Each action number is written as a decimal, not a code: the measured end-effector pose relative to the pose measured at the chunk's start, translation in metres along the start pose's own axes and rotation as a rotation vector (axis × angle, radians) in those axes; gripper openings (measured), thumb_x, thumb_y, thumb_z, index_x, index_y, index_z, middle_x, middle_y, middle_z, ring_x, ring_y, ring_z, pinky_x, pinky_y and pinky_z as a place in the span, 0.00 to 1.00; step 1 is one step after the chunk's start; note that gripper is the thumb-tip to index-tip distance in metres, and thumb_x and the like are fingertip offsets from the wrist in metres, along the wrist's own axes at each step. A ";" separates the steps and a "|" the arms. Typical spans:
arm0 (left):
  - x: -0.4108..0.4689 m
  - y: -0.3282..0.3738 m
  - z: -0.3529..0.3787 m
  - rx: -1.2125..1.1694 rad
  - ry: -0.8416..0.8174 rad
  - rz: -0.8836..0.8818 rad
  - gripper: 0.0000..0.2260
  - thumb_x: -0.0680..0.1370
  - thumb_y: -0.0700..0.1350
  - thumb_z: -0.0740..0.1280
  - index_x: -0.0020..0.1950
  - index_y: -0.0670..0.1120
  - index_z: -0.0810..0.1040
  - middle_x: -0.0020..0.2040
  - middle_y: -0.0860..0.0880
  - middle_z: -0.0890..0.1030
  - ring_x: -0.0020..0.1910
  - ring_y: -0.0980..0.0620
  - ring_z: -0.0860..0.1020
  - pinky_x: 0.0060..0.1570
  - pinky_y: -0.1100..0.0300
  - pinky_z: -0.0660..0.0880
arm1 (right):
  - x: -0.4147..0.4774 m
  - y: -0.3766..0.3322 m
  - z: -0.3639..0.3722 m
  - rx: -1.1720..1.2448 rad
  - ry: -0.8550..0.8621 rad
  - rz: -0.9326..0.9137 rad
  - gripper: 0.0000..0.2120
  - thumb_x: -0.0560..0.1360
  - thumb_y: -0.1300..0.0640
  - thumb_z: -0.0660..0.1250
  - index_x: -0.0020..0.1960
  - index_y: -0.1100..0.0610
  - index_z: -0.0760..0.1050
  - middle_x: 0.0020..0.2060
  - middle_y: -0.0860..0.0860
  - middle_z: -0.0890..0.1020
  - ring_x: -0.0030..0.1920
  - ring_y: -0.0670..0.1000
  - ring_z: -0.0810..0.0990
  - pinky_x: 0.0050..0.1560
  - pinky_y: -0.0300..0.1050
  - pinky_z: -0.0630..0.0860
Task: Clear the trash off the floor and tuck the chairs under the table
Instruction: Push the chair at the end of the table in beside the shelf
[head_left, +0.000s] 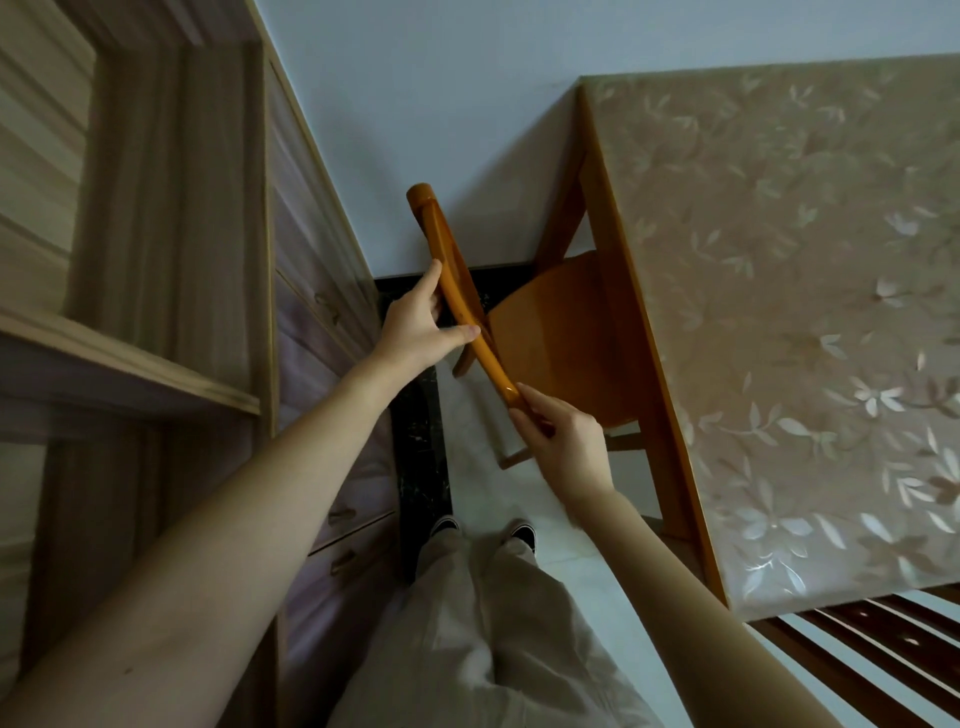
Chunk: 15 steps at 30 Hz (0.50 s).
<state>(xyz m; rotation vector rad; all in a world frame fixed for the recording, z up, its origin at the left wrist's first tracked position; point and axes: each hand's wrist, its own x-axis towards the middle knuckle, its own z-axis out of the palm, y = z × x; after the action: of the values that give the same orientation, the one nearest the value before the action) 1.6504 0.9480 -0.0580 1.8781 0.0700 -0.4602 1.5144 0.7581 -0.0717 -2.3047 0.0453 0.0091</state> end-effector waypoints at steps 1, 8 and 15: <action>0.002 0.000 -0.003 0.011 -0.007 0.003 0.46 0.70 0.42 0.76 0.78 0.48 0.49 0.77 0.46 0.59 0.75 0.49 0.59 0.73 0.48 0.60 | 0.002 -0.001 0.001 0.019 -0.013 0.041 0.19 0.77 0.51 0.69 0.66 0.55 0.77 0.53 0.48 0.84 0.48 0.45 0.82 0.48 0.40 0.81; -0.011 0.003 0.003 -0.081 -0.010 -0.018 0.45 0.73 0.44 0.74 0.78 0.54 0.45 0.78 0.49 0.54 0.76 0.49 0.56 0.73 0.46 0.59 | -0.015 0.009 -0.013 0.351 -0.146 0.329 0.20 0.71 0.57 0.75 0.61 0.45 0.78 0.48 0.46 0.83 0.44 0.49 0.82 0.44 0.44 0.82; -0.031 -0.014 0.042 -0.335 0.091 -0.046 0.49 0.69 0.38 0.77 0.78 0.58 0.48 0.77 0.50 0.59 0.74 0.50 0.62 0.65 0.45 0.71 | -0.029 0.014 -0.007 0.459 -0.079 0.396 0.20 0.74 0.61 0.72 0.60 0.41 0.77 0.40 0.47 0.83 0.36 0.53 0.79 0.41 0.48 0.80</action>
<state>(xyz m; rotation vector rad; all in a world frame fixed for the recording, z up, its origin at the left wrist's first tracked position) 1.6058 0.9198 -0.0718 1.5696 0.2373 -0.3691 1.4846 0.7445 -0.0766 -1.8034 0.4192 0.2648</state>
